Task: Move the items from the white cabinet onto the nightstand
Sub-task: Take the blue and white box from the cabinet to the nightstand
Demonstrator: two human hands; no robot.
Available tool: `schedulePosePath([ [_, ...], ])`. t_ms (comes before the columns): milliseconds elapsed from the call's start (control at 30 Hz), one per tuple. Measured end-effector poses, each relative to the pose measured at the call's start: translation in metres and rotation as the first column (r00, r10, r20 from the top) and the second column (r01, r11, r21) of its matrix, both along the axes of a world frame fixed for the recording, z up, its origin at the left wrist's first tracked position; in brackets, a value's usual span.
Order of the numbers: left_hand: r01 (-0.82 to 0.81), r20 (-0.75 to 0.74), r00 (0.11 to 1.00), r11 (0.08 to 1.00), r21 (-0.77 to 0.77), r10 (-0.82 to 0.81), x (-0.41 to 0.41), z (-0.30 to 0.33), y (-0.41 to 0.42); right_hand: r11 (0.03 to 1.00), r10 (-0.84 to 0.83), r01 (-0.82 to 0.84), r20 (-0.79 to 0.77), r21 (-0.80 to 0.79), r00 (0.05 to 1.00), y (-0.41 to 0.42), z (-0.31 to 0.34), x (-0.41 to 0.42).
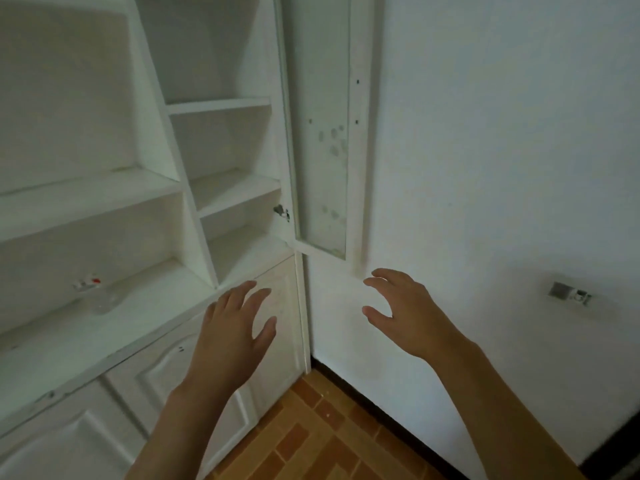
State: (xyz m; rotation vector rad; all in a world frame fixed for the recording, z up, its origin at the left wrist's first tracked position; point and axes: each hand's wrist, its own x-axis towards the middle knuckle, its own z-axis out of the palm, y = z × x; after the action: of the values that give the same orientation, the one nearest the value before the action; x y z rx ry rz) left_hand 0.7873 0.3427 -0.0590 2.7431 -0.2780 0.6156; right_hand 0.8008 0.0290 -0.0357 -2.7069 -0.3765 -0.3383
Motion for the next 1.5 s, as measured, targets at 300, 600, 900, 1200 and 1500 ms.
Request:
schedulePosePath([
  [300,-0.118,0.035,0.992,0.993,-0.003,0.118,0.088,0.02,0.049,0.984,0.176,-0.176,0.04,0.005,0.984,0.061,0.028,0.128],
  [600,-0.249,0.105,0.965,0.967,0.053,0.242,0.207,0.059,0.076,0.935,0.349,-0.354,0.126,0.025,0.929,0.1,0.06,0.294],
  [900,-0.359,0.182,0.923,0.929,0.091,0.338,0.309,0.115,0.088,0.887,0.455,-0.461,0.218,-0.028,0.863,0.122,0.118,0.423],
  [1200,-0.369,0.374,0.882,0.913,0.172,0.286,0.371,0.204,0.121,0.865,0.474,-0.501,0.376,-0.029,0.796,0.152,0.201,0.484],
  [1500,-0.38,0.564,0.802,0.897,0.225,0.199,0.409,0.332,0.153,0.854,0.479,-0.513,0.521,-0.09,0.707,0.191,0.307,0.522],
])
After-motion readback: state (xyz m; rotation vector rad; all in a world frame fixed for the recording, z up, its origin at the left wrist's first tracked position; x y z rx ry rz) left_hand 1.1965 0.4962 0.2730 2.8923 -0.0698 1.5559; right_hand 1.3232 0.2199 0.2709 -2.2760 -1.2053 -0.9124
